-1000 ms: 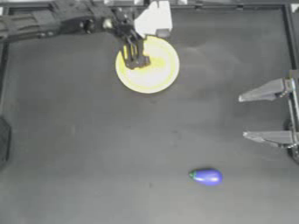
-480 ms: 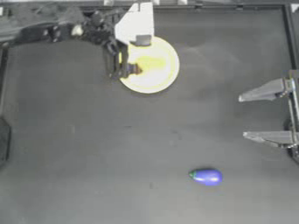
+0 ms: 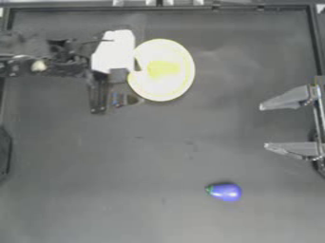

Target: Put brown chicken wing on plate

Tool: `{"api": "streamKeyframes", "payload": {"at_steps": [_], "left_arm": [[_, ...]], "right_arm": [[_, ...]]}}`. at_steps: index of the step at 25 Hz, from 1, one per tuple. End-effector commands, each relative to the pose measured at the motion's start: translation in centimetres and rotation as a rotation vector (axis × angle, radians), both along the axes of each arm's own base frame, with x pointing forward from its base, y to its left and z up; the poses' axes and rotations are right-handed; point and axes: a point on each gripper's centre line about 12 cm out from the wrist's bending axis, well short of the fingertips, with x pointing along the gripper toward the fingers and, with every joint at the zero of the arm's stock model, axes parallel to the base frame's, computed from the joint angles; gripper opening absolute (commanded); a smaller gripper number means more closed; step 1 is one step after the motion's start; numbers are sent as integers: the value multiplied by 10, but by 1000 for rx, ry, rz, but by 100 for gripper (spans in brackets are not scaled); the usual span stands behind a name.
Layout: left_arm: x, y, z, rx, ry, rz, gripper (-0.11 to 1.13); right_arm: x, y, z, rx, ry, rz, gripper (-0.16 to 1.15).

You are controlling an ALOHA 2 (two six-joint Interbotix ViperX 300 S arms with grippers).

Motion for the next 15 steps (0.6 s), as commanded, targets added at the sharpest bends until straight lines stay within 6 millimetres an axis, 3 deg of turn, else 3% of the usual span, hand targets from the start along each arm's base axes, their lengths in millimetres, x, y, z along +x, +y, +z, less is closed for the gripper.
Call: {"api": "streamKeyframes", "payload": {"at_steps": [1, 8, 15], "left_arm": [[-16, -17, 29, 23, -137, -4, 98], [-39, -49, 40, 7, -312, -20, 98], [-65, -72, 40, -45, -430, -28, 98]], "right_arm": [[2, 0, 6, -1, -18, -2, 99], [2, -1, 6, 1, -17, -2, 99], [2, -1, 6, 0, -18, -6, 99]]}}
